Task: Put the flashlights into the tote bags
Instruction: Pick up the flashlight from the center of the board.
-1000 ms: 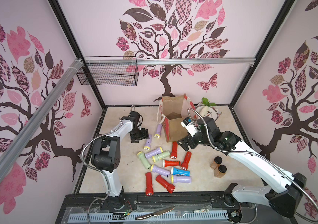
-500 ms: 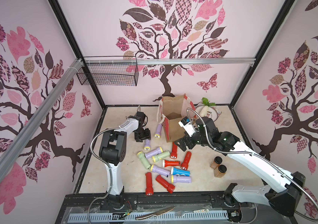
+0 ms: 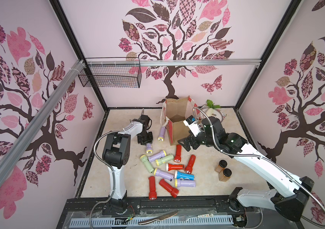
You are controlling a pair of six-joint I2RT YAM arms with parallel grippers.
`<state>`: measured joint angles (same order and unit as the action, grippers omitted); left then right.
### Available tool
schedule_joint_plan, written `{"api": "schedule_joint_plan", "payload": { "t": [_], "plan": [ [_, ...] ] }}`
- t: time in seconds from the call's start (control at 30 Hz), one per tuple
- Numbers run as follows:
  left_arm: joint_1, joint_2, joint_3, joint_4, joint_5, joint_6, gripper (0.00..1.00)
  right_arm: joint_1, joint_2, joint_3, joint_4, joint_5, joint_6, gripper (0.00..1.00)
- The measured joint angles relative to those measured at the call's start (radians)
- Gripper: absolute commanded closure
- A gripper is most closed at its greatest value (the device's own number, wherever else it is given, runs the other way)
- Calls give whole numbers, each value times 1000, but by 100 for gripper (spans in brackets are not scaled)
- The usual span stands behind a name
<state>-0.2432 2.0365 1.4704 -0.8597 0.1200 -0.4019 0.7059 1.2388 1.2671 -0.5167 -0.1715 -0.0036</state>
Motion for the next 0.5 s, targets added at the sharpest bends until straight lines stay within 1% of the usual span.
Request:
{"api": "schedule_joint_plan", "payload": {
  "t": [0.13, 0.33, 0.43, 0.5],
  "plan": [
    [-1, -12, -15, 14, -14, -10, 83, 0, 0, 24, 4, 2, 2, 0],
    [-2, -61, -29, 8, -45, -21, 97, 0, 0, 32, -1, 9, 4, 0],
    [-2, -130, -29, 5, -55, -23, 100, 0, 0, 37, -5, 16, 10, 0],
    [-2, -180, -28, -2, -58, -26, 100, 0, 0, 40, -15, 25, 16, 0]
  ]
}}
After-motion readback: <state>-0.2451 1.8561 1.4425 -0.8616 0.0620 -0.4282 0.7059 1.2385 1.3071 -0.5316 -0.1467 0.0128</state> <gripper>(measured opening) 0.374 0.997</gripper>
